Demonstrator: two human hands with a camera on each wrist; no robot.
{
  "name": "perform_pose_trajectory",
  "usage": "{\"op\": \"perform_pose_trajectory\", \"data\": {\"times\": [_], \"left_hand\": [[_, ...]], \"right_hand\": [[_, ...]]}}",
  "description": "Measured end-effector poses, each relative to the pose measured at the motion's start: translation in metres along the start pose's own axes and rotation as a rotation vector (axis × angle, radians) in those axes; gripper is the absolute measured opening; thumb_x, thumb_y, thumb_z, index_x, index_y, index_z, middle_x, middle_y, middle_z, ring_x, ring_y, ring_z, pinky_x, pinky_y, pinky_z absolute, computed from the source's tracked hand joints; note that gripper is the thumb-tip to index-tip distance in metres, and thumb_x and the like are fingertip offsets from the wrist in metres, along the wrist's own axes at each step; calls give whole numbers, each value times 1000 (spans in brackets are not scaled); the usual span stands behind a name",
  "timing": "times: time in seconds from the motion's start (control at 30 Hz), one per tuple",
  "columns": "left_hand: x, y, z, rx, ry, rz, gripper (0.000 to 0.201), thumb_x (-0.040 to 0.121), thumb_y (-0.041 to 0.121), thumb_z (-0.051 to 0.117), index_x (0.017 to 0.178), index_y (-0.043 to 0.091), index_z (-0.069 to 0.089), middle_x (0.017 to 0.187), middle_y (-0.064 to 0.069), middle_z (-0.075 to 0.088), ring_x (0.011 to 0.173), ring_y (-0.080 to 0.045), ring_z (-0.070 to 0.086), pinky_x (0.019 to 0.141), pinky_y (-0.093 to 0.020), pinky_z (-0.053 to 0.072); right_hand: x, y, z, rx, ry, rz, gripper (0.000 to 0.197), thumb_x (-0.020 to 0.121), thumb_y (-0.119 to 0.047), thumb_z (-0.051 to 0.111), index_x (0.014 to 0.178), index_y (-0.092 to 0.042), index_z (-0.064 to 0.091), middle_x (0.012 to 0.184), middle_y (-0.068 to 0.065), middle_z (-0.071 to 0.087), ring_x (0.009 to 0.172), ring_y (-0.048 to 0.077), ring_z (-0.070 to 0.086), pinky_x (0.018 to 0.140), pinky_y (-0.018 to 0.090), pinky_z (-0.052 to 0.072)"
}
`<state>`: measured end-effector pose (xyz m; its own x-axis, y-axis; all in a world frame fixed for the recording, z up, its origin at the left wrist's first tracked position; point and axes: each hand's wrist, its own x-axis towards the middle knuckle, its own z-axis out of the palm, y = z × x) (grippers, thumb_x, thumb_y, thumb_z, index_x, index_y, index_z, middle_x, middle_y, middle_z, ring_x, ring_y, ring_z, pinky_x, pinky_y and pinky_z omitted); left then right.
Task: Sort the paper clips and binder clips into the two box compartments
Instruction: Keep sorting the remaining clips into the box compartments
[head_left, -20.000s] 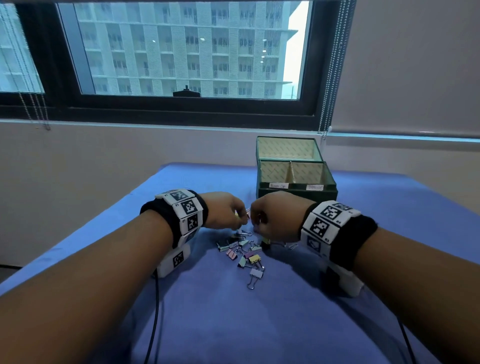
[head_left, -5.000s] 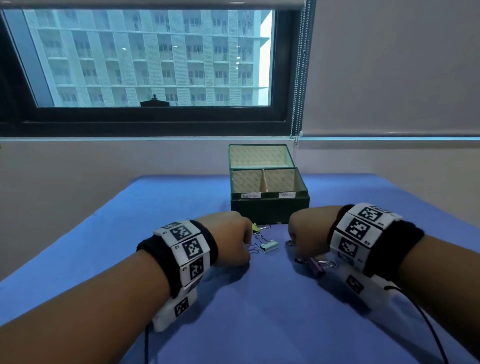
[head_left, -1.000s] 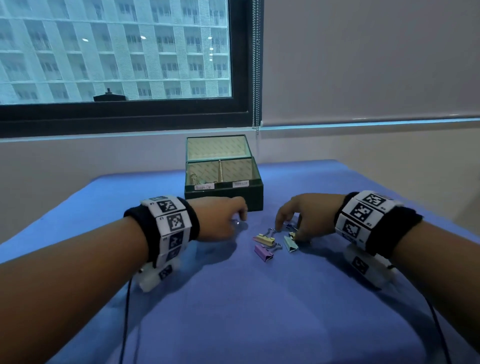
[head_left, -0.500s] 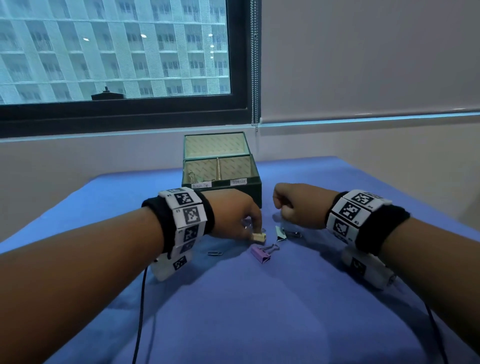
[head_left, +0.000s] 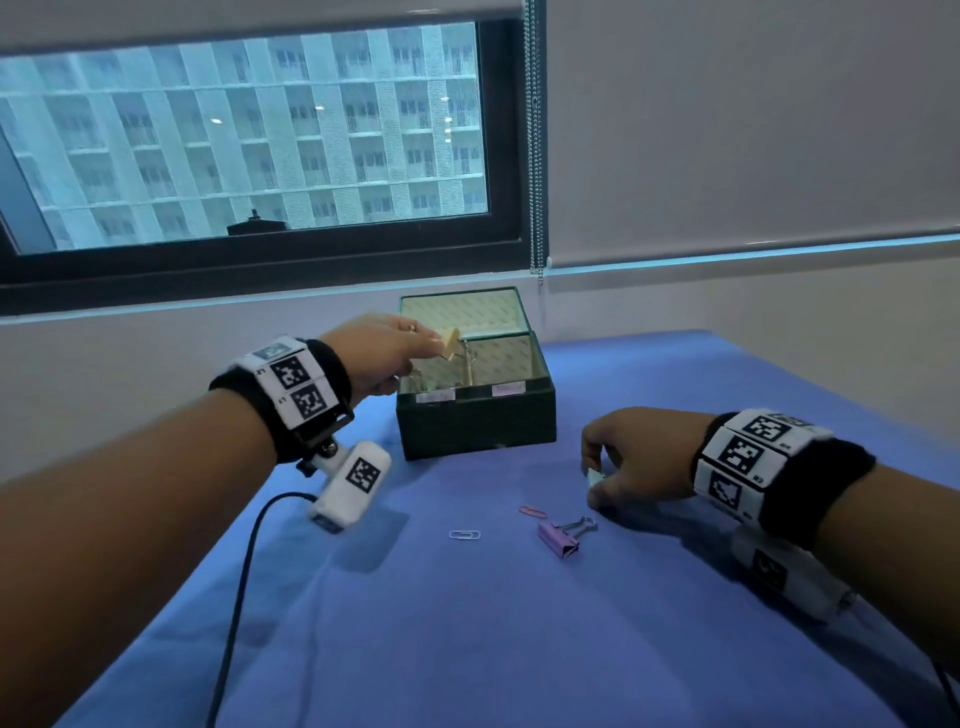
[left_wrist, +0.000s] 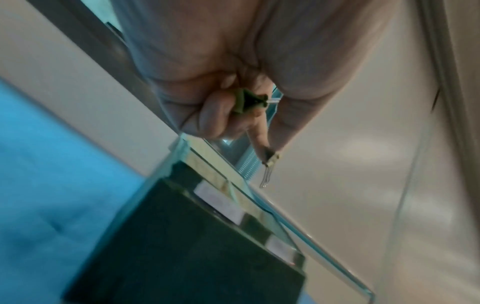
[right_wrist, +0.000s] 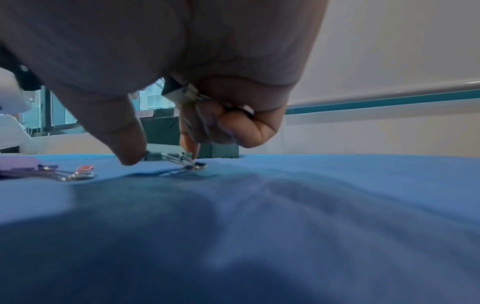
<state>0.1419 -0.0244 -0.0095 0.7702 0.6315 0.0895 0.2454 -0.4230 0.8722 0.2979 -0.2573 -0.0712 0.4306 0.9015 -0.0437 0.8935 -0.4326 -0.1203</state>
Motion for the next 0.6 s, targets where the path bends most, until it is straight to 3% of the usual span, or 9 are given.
{"op": "perform_pose_trajectory", "data": {"times": [0.1, 0.2, 0.27, 0.37, 0.43, 0.5, 0.6], "left_hand": [[14, -4, -8, 131, 117, -42, 10, 82, 25, 72, 92, 22, 72, 85, -9, 55, 69, -22, 44, 58, -29, 39], [19, -4, -3, -108, 21, -44, 53, 83, 8, 70, 132, 19, 53, 112, -9, 56, 72, -16, 53, 69, -27, 49], [19, 0, 2, -186, -32, -10, 63, 85, -1, 64, 142, 16, 44, 122, -10, 49, 83, -12, 54, 75, -24, 47], [14, 2, 4, 105, -13, 92, 51, 85, 8, 67, 133, 22, 54, 133, -4, 52, 112, -15, 55, 99, -32, 45], [-2, 5, 10, 343, -23, 209, 34, 85, 16, 69, 116, 29, 62, 118, 5, 64, 105, -13, 61, 95, -31, 48], [-26, 7, 23, 580, -231, 299, 29, 84, 25, 71, 111, 33, 64, 103, 14, 68, 95, -6, 64, 89, -25, 49], [-63, 4, 48, 910, -626, 309, 43, 82, 37, 73, 123, 36, 61, 109, 18, 66, 96, -1, 63, 90, -20, 49]], "right_hand": [[-1, 0, -1, 33, 20, 15, 29, 73, -47, 70, 93, -29, 60, 77, -10, 52, 66, 4, 50, 57, 27, 39], [-2, 0, -2, 34, 43, 21, 26, 73, -46, 69, 91, -30, 59, 77, -10, 54, 68, 6, 52, 60, 28, 42], [-1, 1, -2, 30, 49, 16, 25, 75, -45, 68, 92, -29, 58, 78, -11, 53, 68, 4, 50, 59, 27, 40], [-1, 1, -3, 21, 56, 20, 25, 76, -44, 67, 94, -28, 57, 77, -11, 51, 66, 2, 47, 57, 25, 37], [-1, 1, -4, 16, 60, 26, 25, 77, -43, 66, 95, -28, 57, 77, -11, 51, 65, 2, 47, 56, 25, 36], [-1, 0, -5, 9, 63, 29, 24, 78, -42, 65, 96, -28, 57, 76, -11, 51, 64, 1, 46, 55, 24, 35], [-2, -1, -5, 4, 70, 39, 24, 79, -43, 65, 96, -28, 56, 77, -11, 50, 66, 1, 47, 56, 24, 36]]}}
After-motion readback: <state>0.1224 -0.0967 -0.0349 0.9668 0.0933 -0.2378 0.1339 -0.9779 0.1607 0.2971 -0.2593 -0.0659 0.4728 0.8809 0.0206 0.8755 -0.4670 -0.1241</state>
